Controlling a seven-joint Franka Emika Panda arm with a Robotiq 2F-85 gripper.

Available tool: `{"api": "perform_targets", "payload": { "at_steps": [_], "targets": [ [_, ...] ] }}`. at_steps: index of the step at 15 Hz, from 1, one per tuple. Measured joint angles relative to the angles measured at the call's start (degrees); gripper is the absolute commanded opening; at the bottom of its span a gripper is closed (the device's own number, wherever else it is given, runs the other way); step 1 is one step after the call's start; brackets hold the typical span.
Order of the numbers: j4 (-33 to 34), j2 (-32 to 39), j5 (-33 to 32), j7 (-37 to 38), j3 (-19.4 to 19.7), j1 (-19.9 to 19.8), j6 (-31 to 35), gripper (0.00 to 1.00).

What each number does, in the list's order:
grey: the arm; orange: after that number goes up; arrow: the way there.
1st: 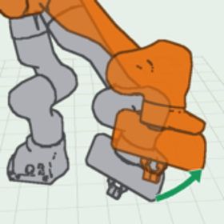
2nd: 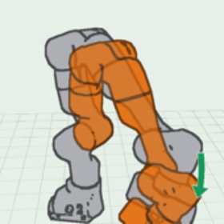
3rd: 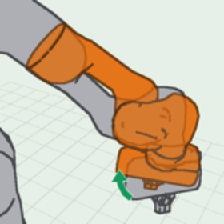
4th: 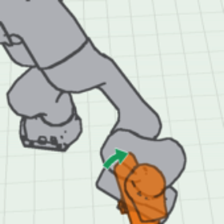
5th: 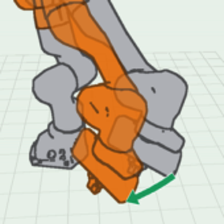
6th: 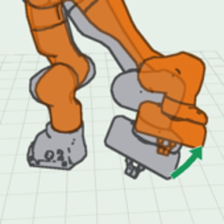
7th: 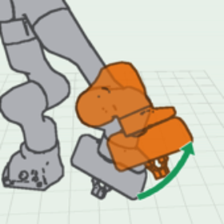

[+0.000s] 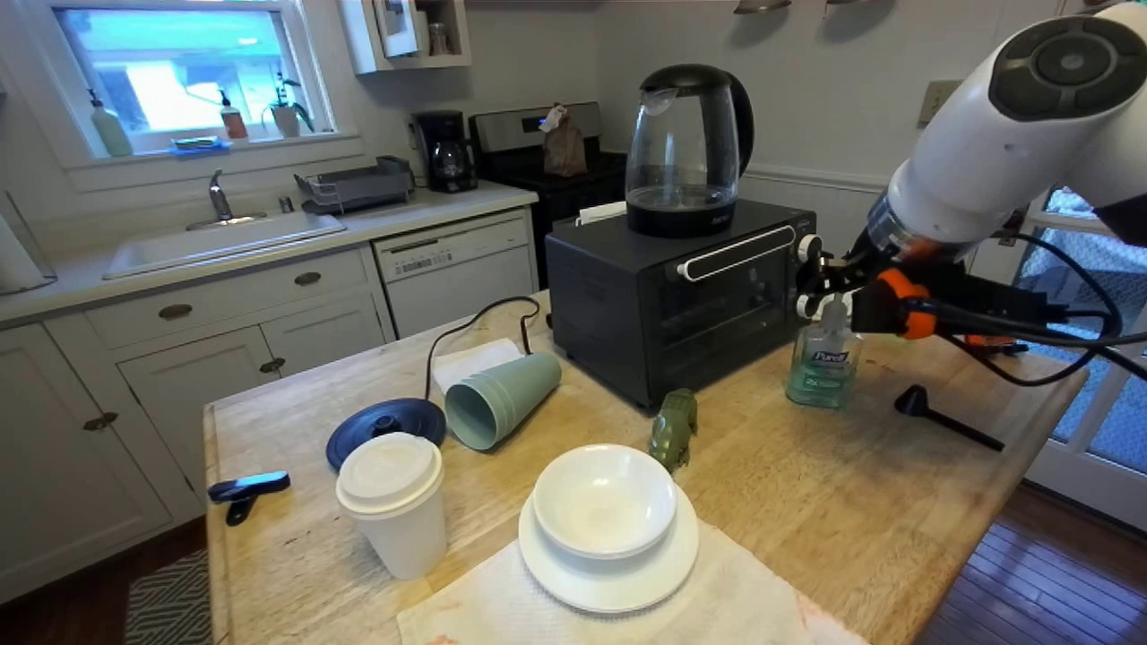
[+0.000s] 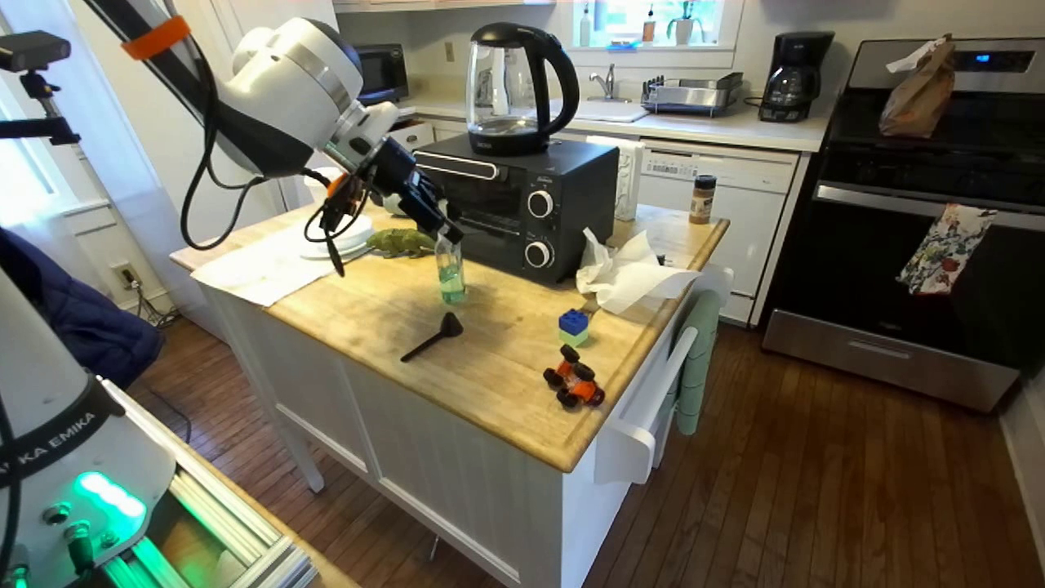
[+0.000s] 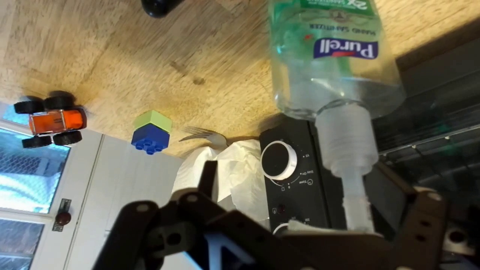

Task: Put the liquid soap bottle upright

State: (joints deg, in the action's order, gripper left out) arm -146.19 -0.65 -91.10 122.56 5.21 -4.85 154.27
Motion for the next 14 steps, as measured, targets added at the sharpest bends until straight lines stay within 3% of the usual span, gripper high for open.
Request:
{"api": "perform_targets", "payload": {
  "at_steps": [6,11,14],
  "targets": [
    [-0.1,-2.9,18.0,-21.4,2.6,-1.4,5.9,1.0],
    [-1.5,-4.9,40.6,-42.3,3.8,-1.7,7.3,1.0],
    [-3.2,-5.9,54.4,-54.2,6.9,1.0,6.8,1.0]
  ]
}}
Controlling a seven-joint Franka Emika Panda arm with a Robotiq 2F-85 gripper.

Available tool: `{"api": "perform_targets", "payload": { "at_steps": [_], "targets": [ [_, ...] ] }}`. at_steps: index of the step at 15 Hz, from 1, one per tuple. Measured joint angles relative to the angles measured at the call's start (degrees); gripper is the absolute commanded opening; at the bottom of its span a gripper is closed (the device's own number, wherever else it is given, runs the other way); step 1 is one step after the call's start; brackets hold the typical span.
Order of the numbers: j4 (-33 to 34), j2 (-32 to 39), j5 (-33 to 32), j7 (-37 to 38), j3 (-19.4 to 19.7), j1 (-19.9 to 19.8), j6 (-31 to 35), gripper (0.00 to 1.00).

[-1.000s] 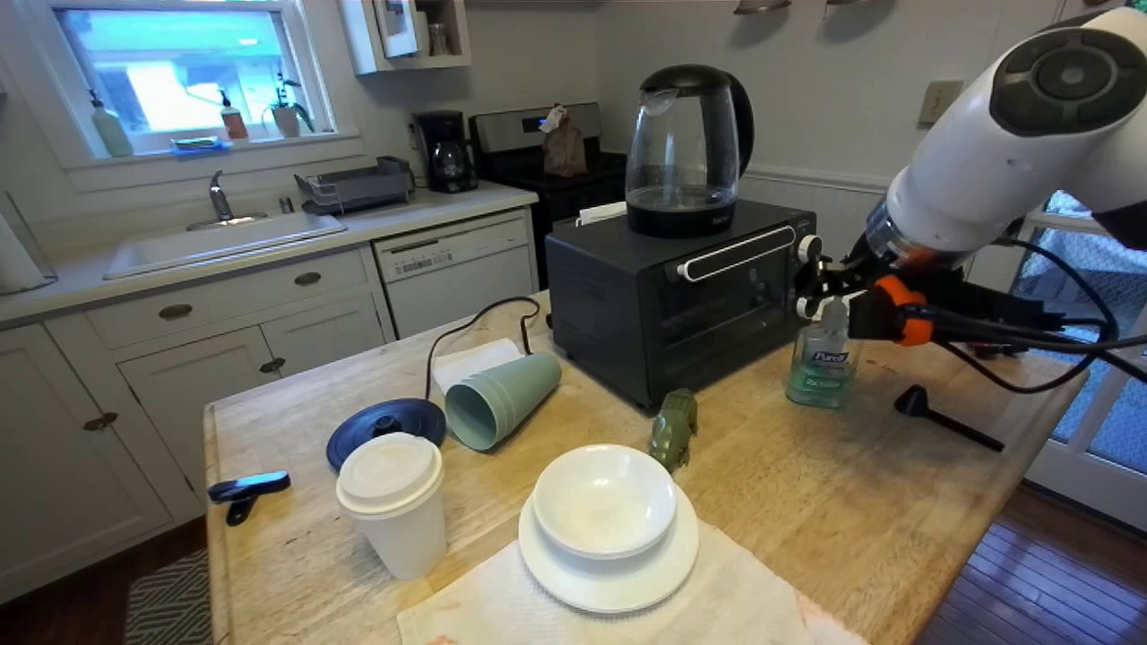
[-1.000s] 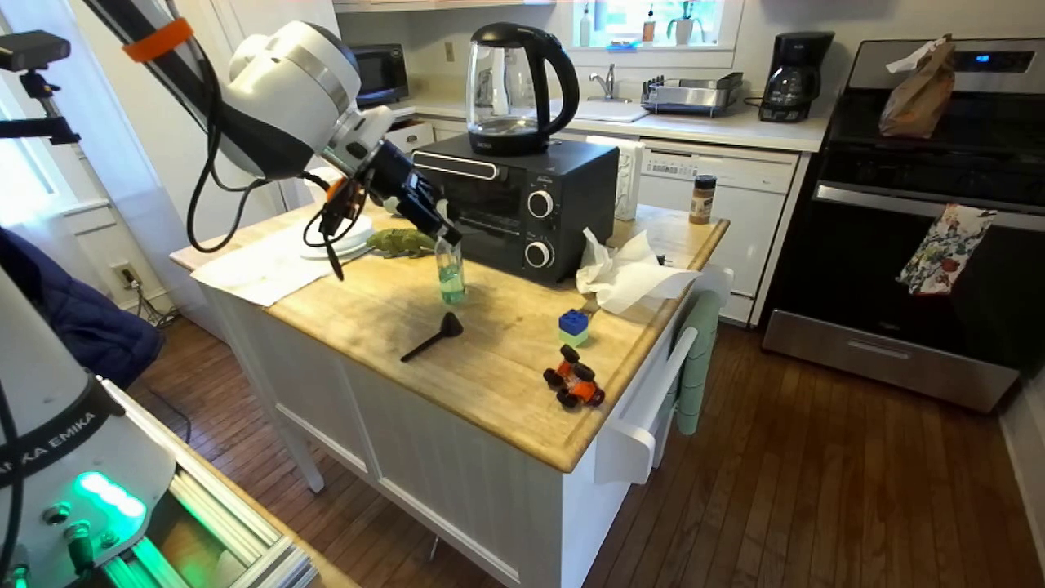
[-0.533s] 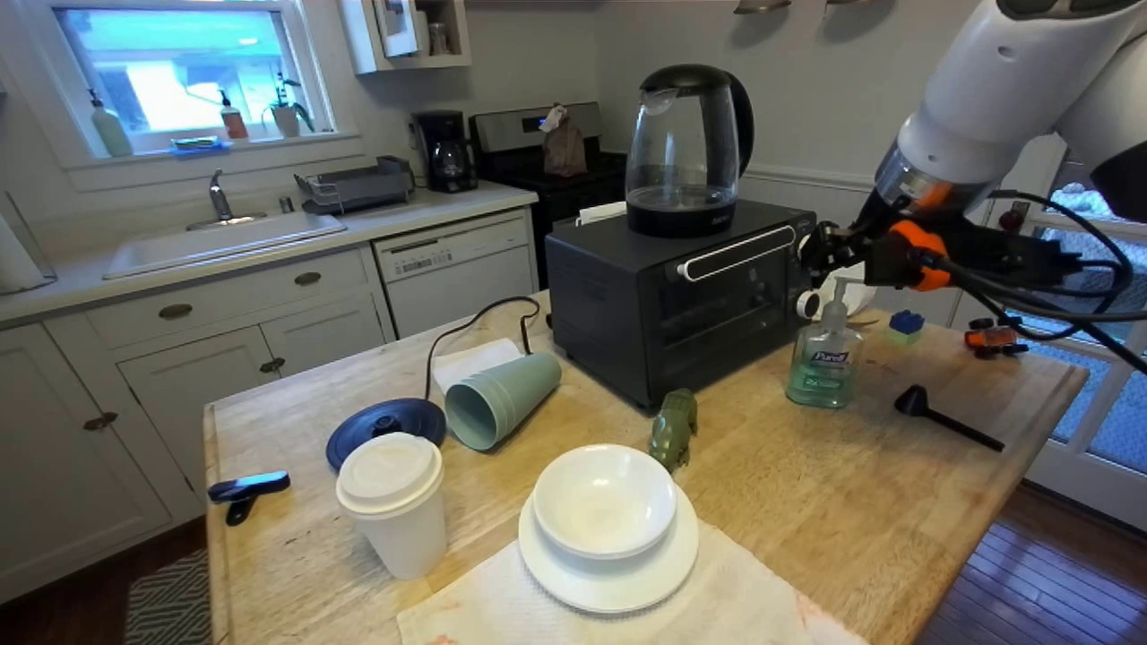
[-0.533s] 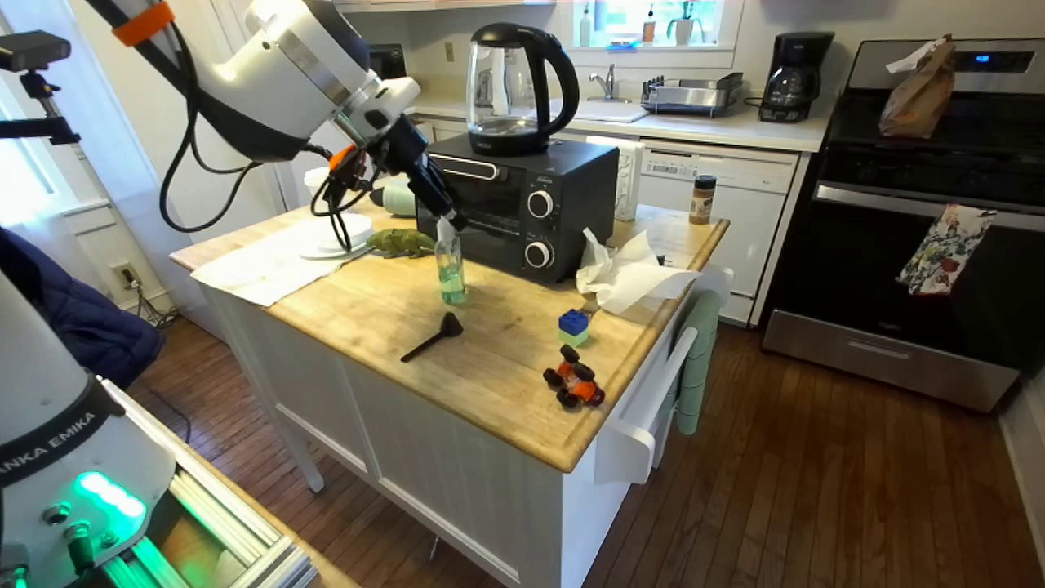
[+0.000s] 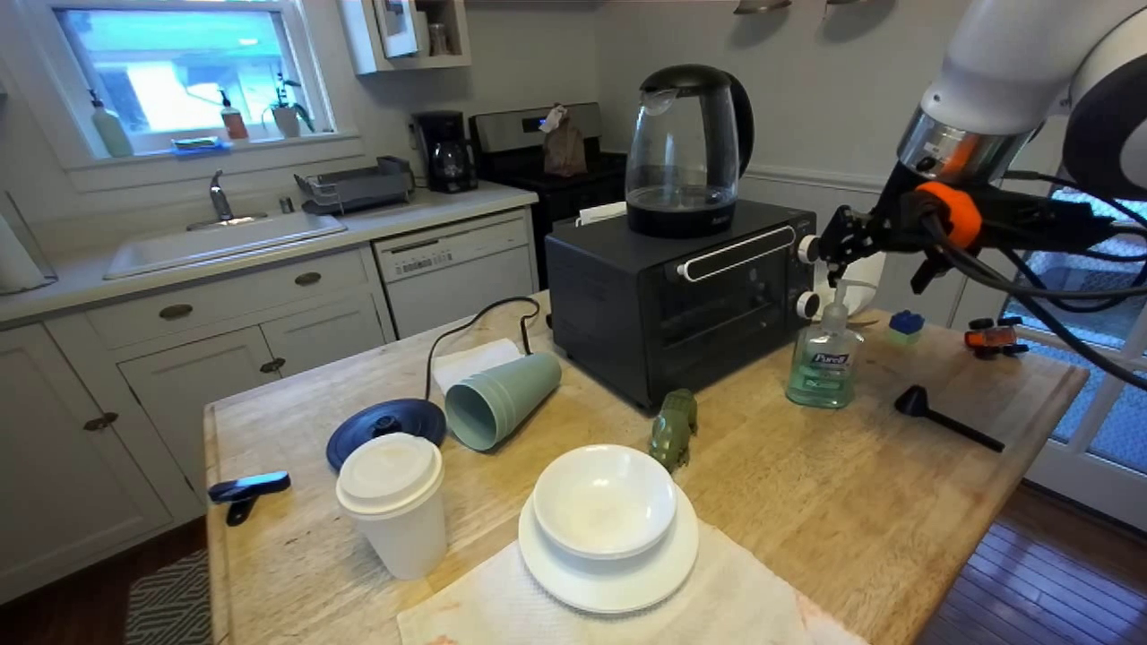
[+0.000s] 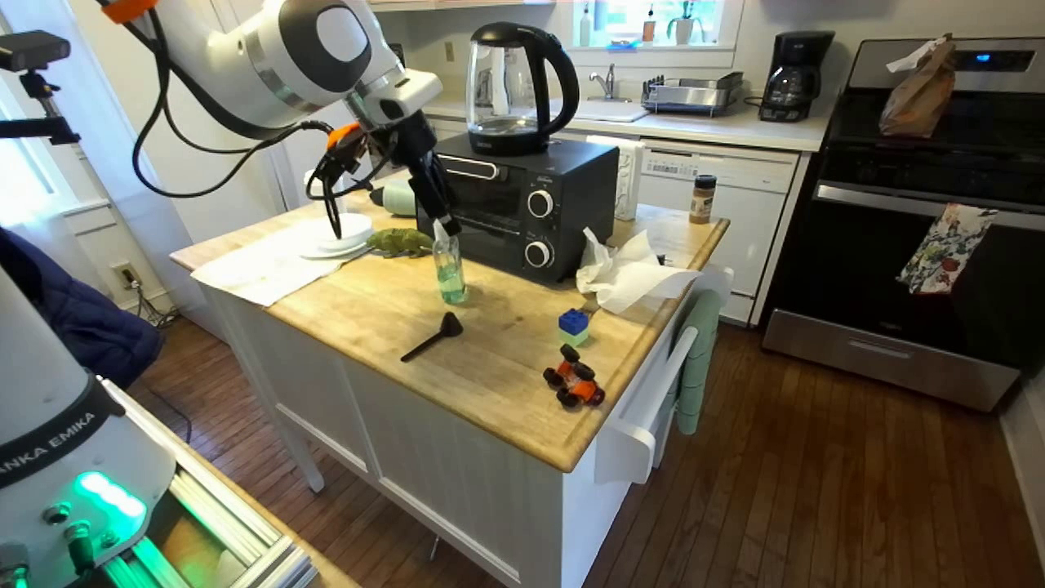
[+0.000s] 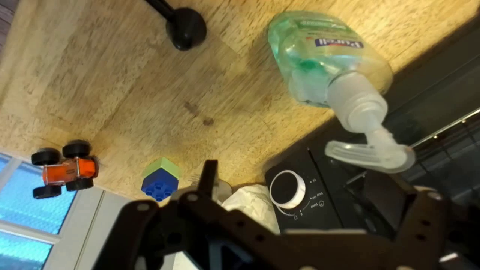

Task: Put the liquid soap bottle upright

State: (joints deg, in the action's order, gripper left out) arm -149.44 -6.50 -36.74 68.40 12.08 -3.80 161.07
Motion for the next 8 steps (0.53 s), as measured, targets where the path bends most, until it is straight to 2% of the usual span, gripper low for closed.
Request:
{"api": "perform_targets", "payload": {
  "at_steps": [1,3,8],
  "targets": [
    [-0.4,-0.6,4.6,-4.0,1.1,1.2,-0.9,1.0],
    [0.0,-2.7,12.5,-10.8,0.3,0.6,-4.3,1.0],
    [2.5,-8.6,19.5,-18.3,-2.8,-3.4,-11.2,1.0]
  ]
}}
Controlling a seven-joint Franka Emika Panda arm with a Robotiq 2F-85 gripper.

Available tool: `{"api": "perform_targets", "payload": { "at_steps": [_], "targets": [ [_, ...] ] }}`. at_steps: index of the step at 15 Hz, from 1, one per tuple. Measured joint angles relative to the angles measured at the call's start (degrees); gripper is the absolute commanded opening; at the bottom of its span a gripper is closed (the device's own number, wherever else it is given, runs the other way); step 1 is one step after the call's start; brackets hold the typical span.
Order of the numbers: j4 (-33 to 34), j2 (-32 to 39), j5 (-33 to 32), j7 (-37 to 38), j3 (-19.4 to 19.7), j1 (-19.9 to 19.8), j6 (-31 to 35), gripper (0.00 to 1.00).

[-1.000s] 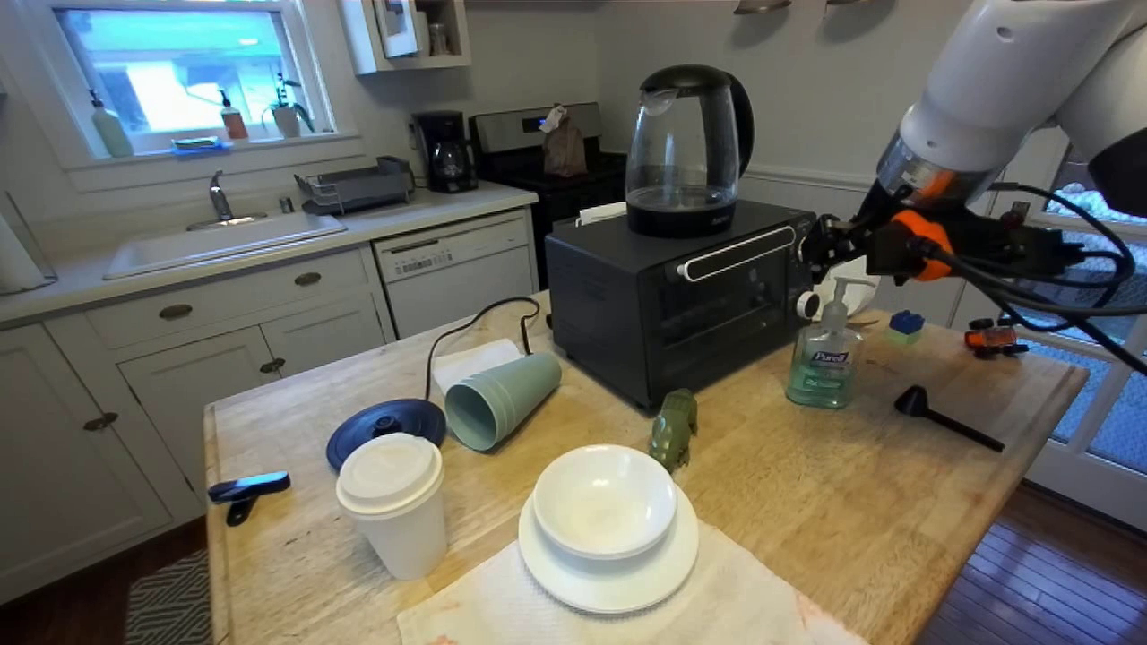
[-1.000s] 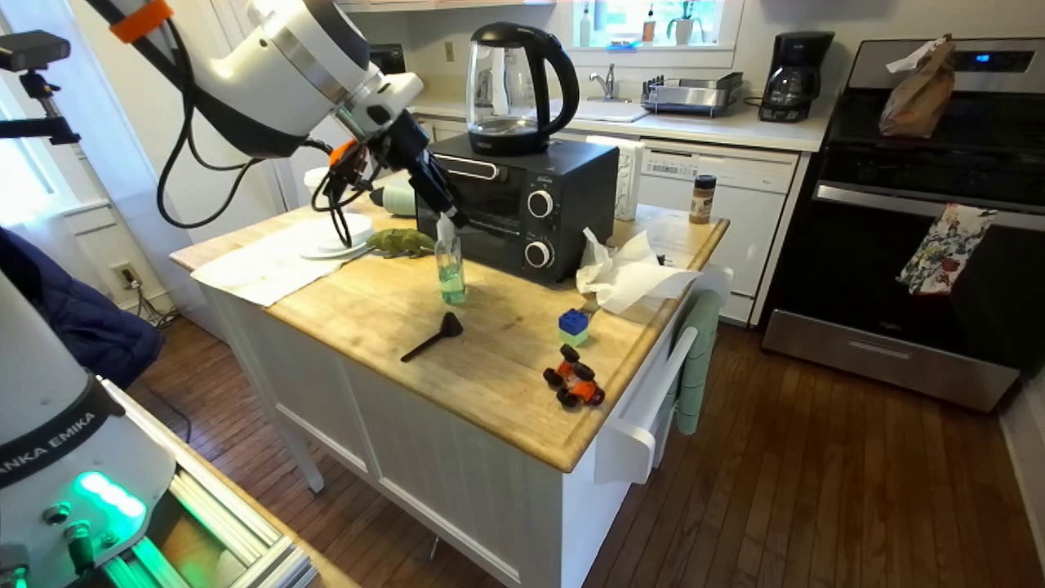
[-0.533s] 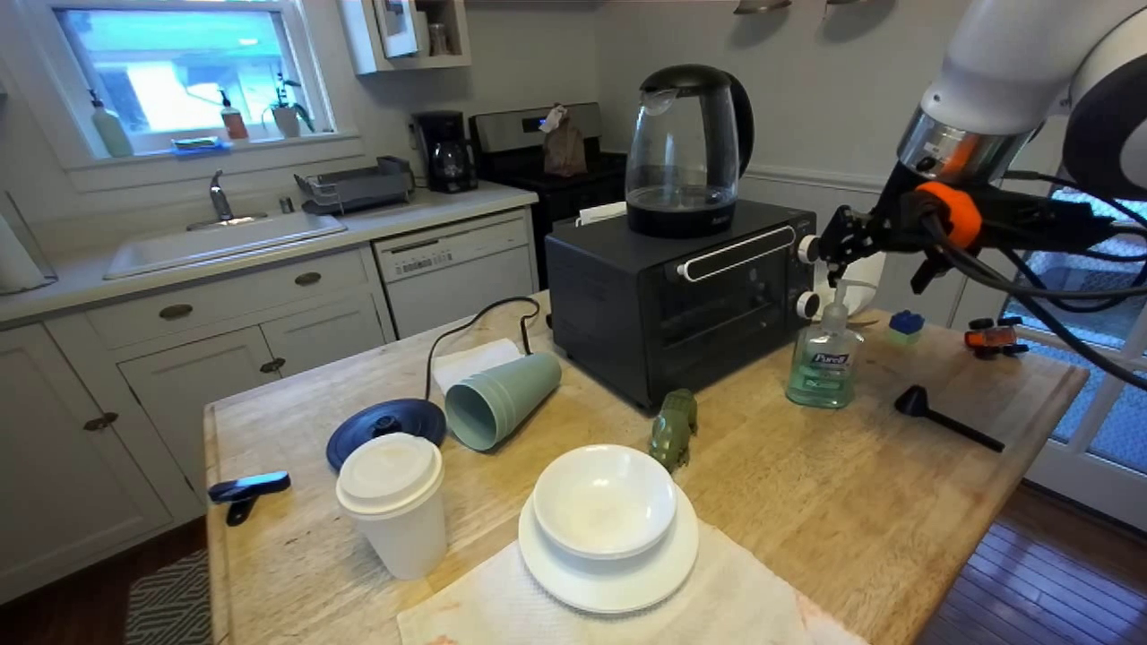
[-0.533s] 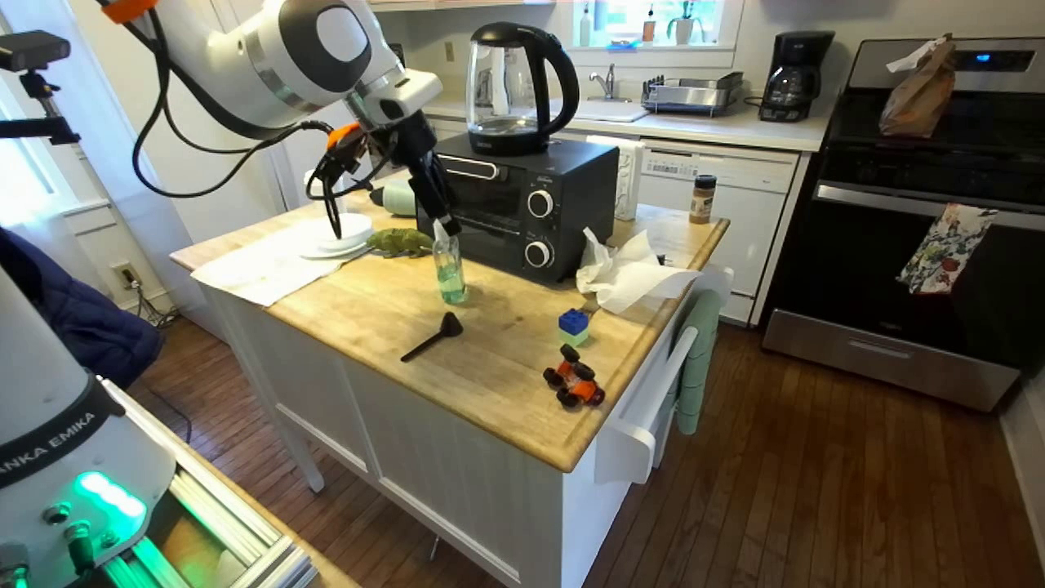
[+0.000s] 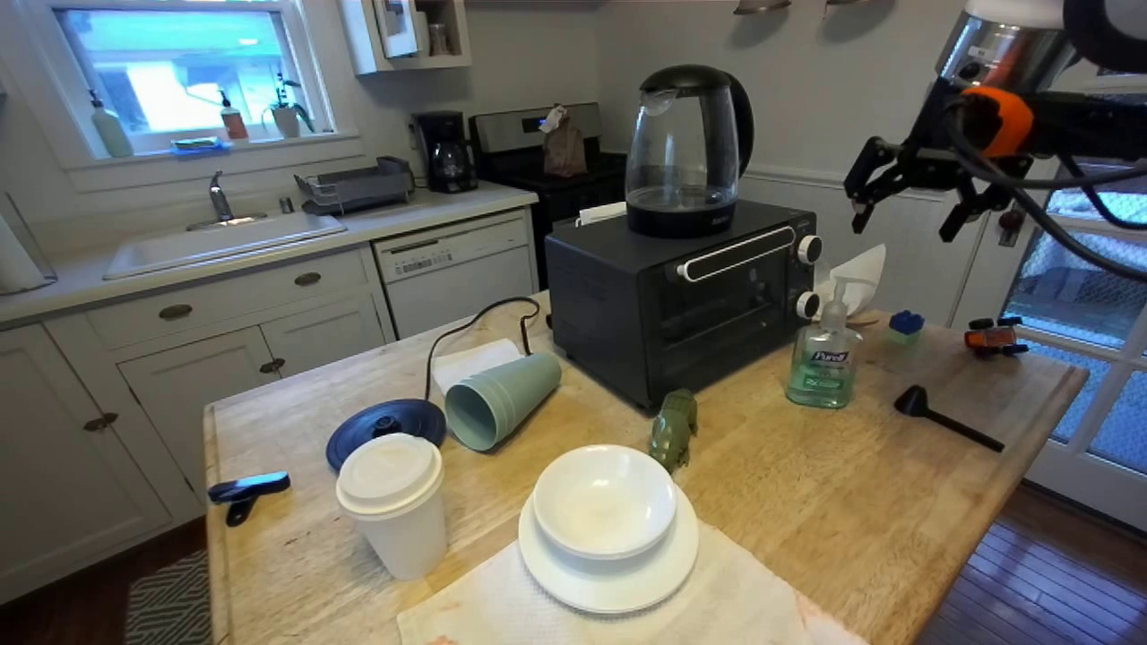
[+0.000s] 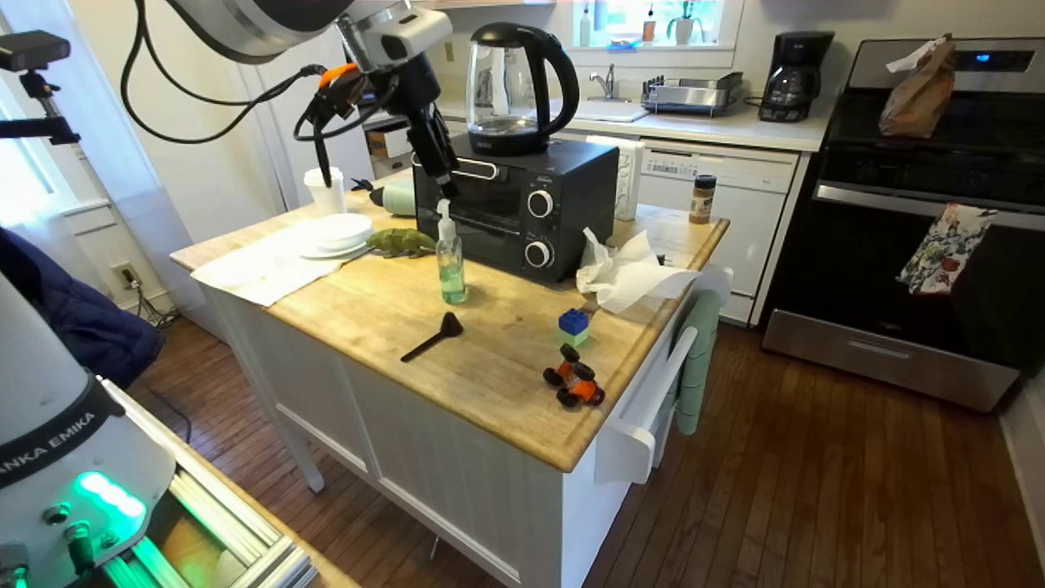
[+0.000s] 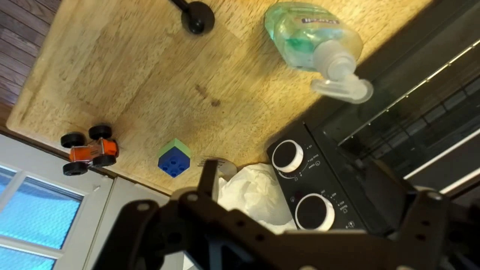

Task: Put the liquid soap bottle upright

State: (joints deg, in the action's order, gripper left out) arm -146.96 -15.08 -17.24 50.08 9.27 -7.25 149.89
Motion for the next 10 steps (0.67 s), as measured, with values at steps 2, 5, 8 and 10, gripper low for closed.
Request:
{"api": "perform_targets", "payload": {
  "at_steps": [2,5,8,10],
  "targets": [
    [1.0,-1.4,2.8,-3.7,-0.5,-0.7,-3.8,1.0],
    [2.4,-2.7,8.1,-10.2,-0.5,-0.8,-9.9,1.0],
    [4.1,-3.2,10.0,-14.5,-0.5,-1.1,-17.0,1.0],
    [4.5,-3.2,10.1,-15.0,-0.6,-1.2,-18.1,1.0]
  ]
}}
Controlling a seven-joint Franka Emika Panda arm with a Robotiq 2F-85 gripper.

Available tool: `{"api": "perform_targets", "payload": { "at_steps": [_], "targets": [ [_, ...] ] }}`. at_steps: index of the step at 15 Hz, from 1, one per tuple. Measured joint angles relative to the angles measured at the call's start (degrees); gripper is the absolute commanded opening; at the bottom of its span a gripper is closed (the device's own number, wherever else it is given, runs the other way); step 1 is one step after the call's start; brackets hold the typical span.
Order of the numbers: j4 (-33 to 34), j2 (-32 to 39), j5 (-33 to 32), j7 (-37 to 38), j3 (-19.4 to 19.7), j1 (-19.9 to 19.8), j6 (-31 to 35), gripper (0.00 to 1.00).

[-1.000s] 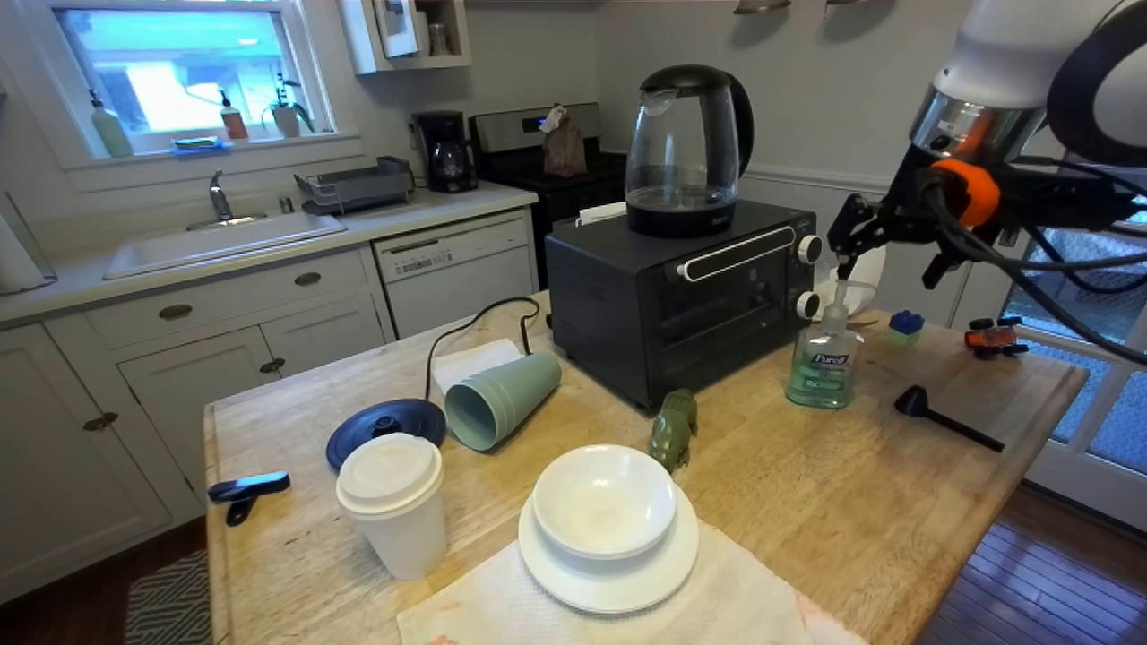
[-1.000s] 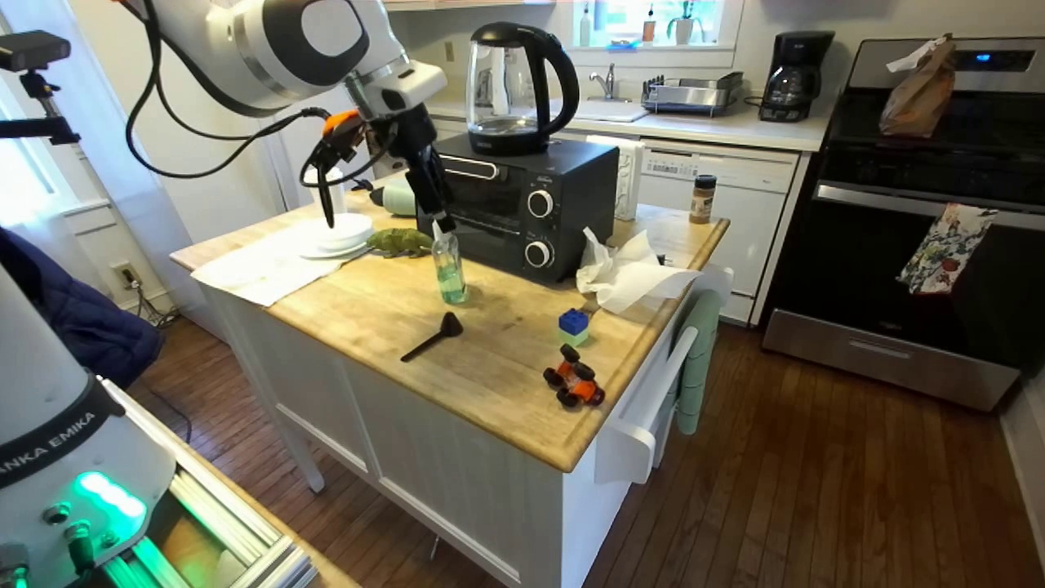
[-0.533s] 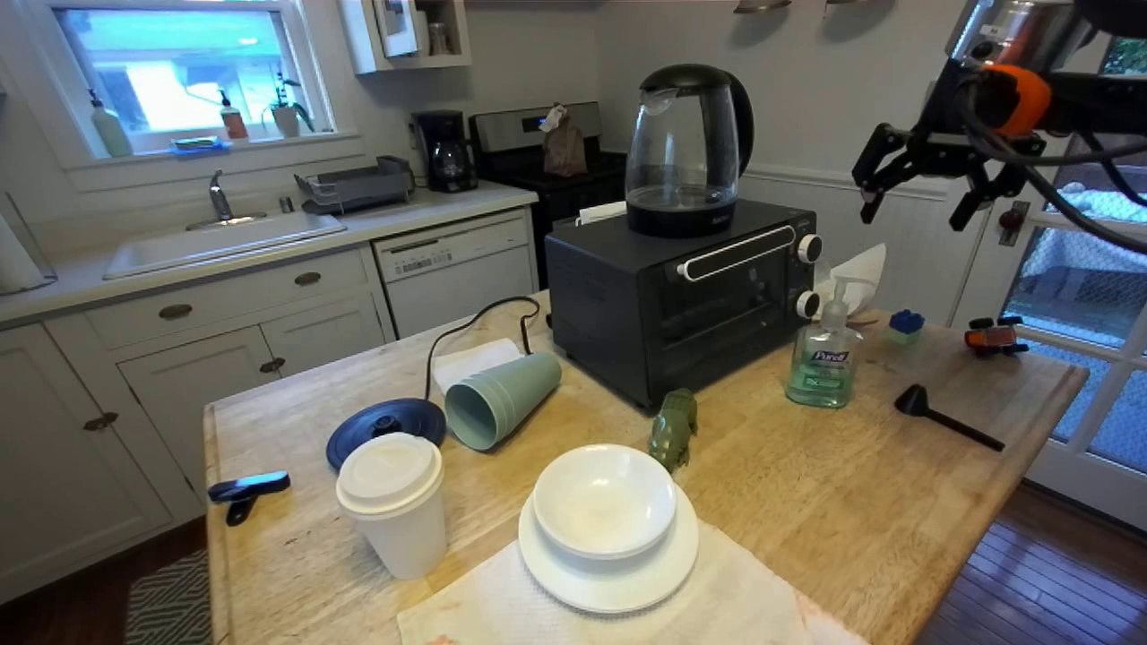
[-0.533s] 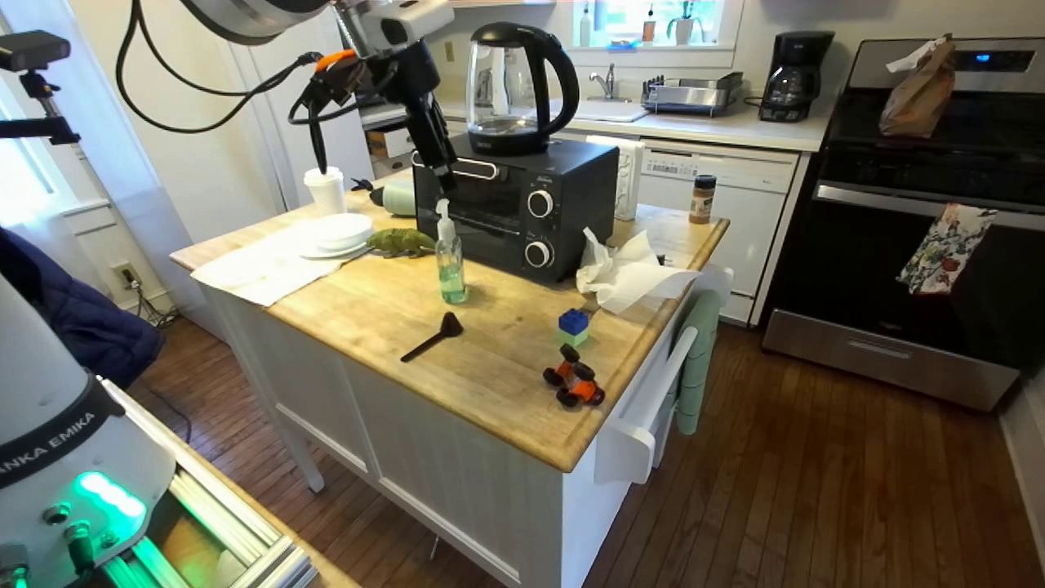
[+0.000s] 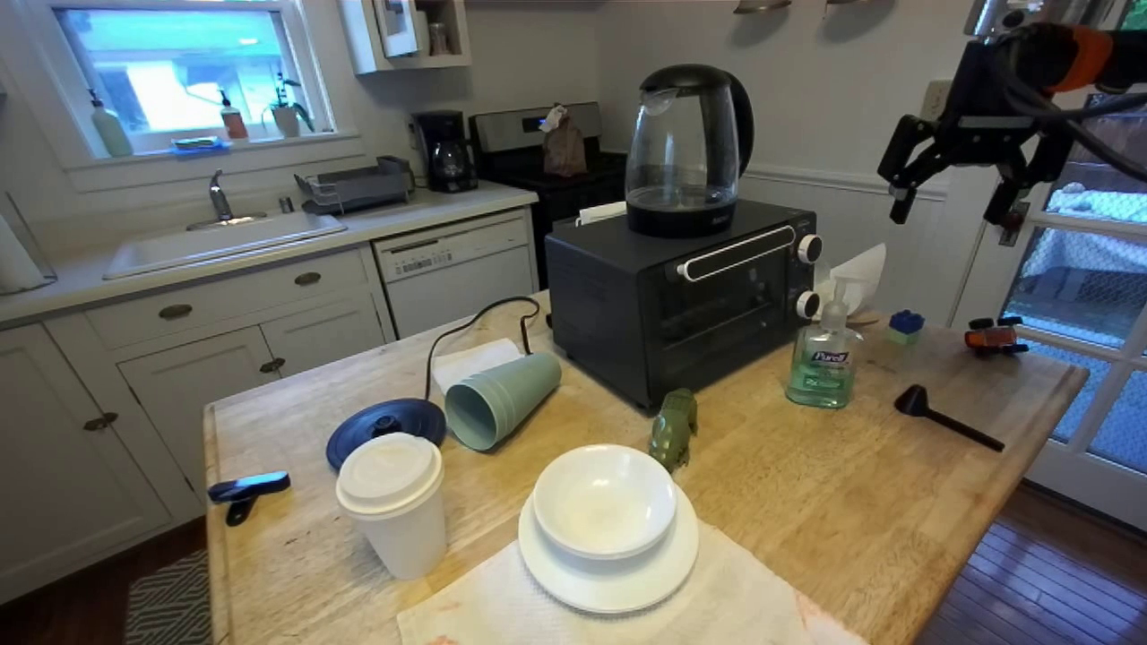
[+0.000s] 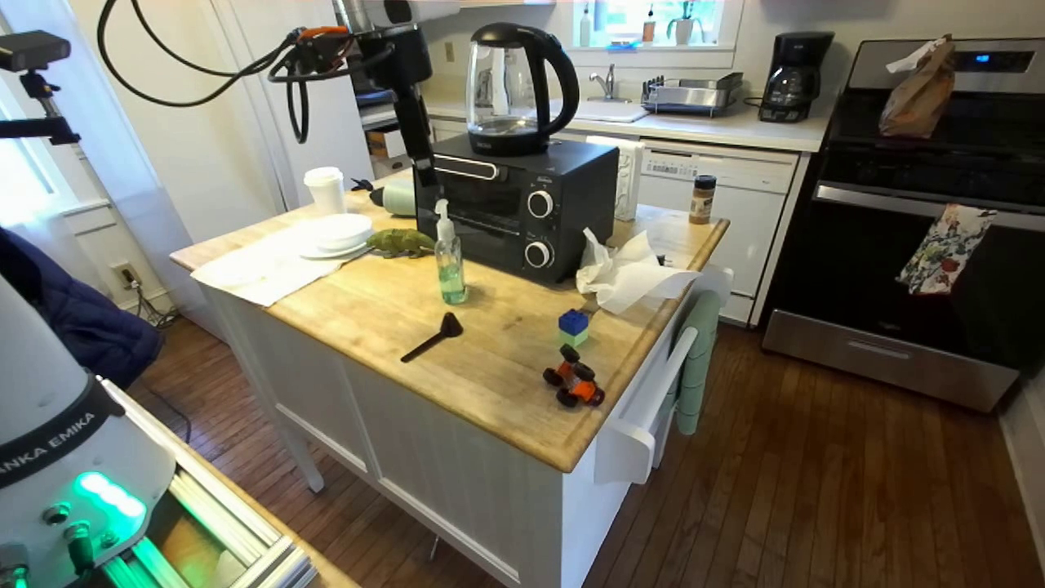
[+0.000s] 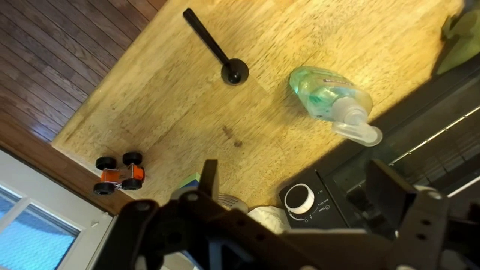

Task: Put the liquid soap bottle upright

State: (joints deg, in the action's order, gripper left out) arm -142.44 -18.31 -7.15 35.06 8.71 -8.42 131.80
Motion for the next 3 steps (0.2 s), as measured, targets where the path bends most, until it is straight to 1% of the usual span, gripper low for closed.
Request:
{"api": "perform_targets", "payload": {
  "at_steps": [3],
  "targets": [
    [0.0,0.0,0.0,-0.1,-0.1,0.0,-0.1,1.0]
  ]
}}
